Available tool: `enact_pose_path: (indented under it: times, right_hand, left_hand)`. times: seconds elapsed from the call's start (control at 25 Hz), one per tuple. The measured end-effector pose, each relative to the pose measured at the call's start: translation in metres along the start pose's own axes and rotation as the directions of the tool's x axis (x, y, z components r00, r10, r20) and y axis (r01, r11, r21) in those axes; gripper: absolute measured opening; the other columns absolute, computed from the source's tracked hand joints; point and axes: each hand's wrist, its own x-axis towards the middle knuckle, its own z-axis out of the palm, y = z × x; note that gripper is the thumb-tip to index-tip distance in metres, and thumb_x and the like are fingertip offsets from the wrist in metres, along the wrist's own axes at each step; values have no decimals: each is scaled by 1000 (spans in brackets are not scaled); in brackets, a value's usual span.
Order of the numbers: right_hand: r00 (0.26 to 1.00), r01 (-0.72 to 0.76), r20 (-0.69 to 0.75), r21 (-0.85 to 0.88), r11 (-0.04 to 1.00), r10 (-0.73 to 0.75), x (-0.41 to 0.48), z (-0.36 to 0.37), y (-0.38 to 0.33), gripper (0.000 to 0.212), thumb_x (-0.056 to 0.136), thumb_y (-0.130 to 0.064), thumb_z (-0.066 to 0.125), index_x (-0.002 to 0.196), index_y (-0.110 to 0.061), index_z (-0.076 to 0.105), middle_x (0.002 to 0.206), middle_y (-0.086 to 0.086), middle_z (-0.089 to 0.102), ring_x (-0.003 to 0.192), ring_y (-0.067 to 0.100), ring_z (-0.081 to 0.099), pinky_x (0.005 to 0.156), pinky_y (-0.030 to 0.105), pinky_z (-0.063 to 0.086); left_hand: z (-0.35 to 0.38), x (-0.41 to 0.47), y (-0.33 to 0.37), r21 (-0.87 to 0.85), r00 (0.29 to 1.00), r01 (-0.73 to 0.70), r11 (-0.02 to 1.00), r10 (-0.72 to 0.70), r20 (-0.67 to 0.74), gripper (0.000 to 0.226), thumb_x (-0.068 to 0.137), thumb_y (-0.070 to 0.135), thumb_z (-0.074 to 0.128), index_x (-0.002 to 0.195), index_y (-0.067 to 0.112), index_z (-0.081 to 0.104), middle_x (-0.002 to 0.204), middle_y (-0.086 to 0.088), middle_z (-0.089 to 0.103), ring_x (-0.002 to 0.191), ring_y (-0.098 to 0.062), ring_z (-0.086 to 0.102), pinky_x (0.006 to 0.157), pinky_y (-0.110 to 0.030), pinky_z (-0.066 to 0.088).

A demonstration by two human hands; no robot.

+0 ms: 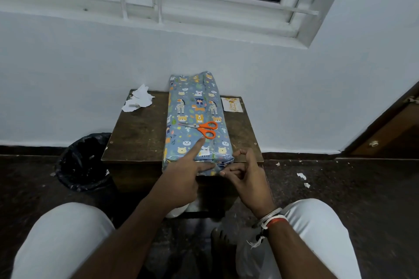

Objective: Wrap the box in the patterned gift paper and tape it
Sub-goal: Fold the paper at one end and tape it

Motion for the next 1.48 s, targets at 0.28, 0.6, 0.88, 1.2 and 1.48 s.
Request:
enact_pose_path:
  times: [0.28, 0.6, 0.88, 1.2, 1.48]
  right_hand:
    - [992, 47, -106, -200, 979, -69, 2, 14, 11, 59, 86, -13, 82, 129, -25, 43, 81, -14, 77, 77, -7, 71, 72, 11, 54]
    - [984, -23, -162, -538, 842, -76, 3, 14, 3, 57, 89, -44, 74, 137, -44, 43, 94, -3, 76, 89, 23, 73, 74, 40, 58]
    - [986, 34, -89, -723, 690, -142, 5, -4, -19, 48, 94, -33, 68, 140, -41, 56, 105, -2, 75, 96, 25, 69, 74, 37, 52]
    - [982, -35, 188, 44, 998, 26, 9, 11, -67, 25, 92, -32, 76, 114, -20, 78, 97, -6, 79, 93, 13, 75, 88, 26, 58]
    - [979, 61, 196, -53, 997, -50, 17, 12, -77, 5, 87, -16, 81, 89, -21, 82, 84, -11, 78, 79, 7, 75, 79, 28, 60]
  left_hand:
    - [-1, 1, 1, 16, 1000, 1, 1000, -2, 5, 70, 87, 6, 60, 144, 47, 51, 168, 18, -18, 140, -20, 46, 98, -31, 50]
    - [4, 2, -6, -7, 1000, -19, 1000, 18, -7, 70, 86, 8, 62, 144, 46, 52, 169, 19, -11, 141, -18, 45, 95, -33, 51]
    - [4, -3, -10, -626, 992, -59, 778, -25, -124, 49, 82, -8, 63, 109, 33, 61, 133, 25, 55, 50, -11, 55, 60, -22, 45]
    - [-5, -5, -8, -845, 959, -174, 506, -108, -263, 35, 91, -9, 62, 102, 20, 46, 151, 24, 49, 94, -51, 71, 76, -54, 53]
    - [-18, -10, 7, -767, 928, -233, 598, -100, -360, 48, 85, -17, 55, 94, 29, 45, 145, 19, 53, 75, -42, 72, 62, -42, 52]
